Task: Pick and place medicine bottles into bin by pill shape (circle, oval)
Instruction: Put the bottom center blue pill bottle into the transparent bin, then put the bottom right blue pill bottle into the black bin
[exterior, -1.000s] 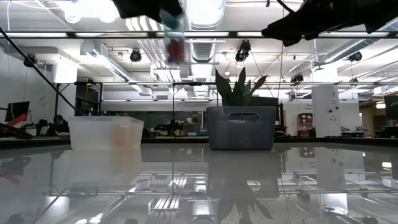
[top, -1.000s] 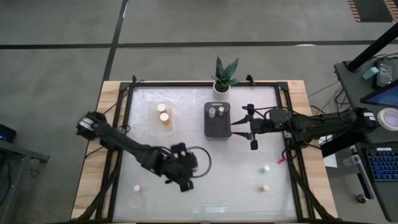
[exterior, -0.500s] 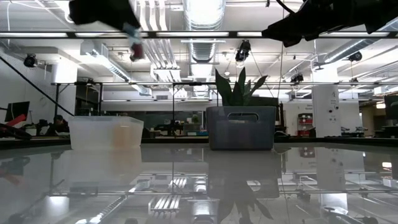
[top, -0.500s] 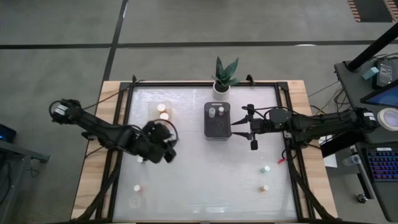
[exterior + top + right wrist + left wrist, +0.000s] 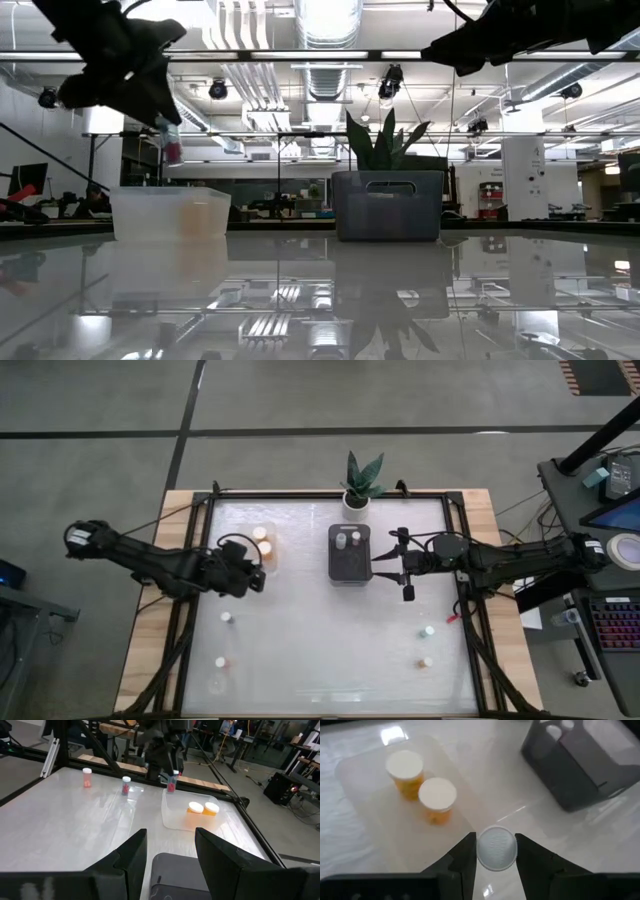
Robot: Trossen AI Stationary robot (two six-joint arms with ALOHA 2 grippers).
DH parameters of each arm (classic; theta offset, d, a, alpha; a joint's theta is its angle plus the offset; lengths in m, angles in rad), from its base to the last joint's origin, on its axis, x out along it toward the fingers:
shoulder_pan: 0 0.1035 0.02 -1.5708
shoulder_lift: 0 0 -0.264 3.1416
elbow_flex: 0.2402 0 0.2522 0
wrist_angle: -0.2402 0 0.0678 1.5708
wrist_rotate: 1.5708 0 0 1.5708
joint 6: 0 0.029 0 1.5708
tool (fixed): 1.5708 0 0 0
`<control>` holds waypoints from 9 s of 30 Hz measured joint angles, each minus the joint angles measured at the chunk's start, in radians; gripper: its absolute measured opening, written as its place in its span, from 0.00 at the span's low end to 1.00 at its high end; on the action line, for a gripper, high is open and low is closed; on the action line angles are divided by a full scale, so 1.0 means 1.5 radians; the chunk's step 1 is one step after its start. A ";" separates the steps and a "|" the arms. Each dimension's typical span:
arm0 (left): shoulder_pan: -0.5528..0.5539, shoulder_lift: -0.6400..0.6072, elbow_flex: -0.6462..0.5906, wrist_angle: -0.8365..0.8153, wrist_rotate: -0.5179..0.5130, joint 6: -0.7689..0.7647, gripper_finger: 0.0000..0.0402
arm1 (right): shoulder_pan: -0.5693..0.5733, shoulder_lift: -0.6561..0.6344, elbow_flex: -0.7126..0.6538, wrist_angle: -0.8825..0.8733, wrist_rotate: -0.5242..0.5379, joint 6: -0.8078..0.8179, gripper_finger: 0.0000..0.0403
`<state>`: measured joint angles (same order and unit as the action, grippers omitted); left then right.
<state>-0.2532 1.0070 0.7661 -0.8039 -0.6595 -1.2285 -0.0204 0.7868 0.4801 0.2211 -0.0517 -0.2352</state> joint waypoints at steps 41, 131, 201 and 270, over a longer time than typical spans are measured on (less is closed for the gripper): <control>0.207 -0.015 -0.030 -0.043 0.089 0.110 0.24 | 0.000 0.000 0.000 -0.003 0.000 0.009 0.40; 0.290 0.113 0.107 0.234 0.420 0.977 0.50 | -0.068 0.000 0.000 0.020 0.057 -0.008 0.40; 0.342 0.114 0.019 0.478 0.421 0.909 0.50 | 0.072 0.000 0.202 -0.359 -0.026 0.700 0.40; 0.342 0.099 0.010 0.559 0.419 0.951 0.50 | 0.431 0.276 0.246 -0.826 -0.035 1.337 0.60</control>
<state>0.2600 1.1549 0.7811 0.0344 -0.0303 0.1977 0.6262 1.2007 0.8488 -1.0181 -0.1040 1.7706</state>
